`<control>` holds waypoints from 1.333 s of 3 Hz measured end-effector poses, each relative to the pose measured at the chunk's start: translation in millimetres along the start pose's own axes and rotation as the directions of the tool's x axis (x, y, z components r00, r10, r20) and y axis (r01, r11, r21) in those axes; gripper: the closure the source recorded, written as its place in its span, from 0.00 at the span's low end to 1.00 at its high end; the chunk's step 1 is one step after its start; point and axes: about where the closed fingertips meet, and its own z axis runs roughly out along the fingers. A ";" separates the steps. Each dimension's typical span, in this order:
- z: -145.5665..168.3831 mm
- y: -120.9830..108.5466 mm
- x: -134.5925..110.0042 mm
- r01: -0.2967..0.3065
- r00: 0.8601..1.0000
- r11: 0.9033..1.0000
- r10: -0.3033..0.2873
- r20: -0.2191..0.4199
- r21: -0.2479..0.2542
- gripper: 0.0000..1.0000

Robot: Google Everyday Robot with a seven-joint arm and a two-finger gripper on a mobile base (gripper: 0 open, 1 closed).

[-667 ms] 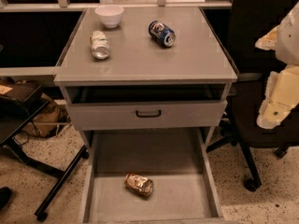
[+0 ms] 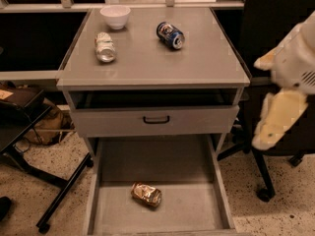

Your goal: Pick orange can from middle drawer and place on counter

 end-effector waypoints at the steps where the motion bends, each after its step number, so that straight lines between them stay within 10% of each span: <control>1: 84.2 30.8 -21.6 -0.009 0.995 0.995 0.020 0.102 -0.099 0.00; 2: 186.3 72.2 -27.2 -0.024 0.983 0.969 0.067 0.172 -0.244 0.00; 4: 221.1 81.5 -22.4 -0.063 0.975 0.964 0.115 0.192 -0.257 0.00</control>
Offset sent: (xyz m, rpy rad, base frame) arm -0.0233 0.1142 -0.2896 0.3644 0.3298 0.0805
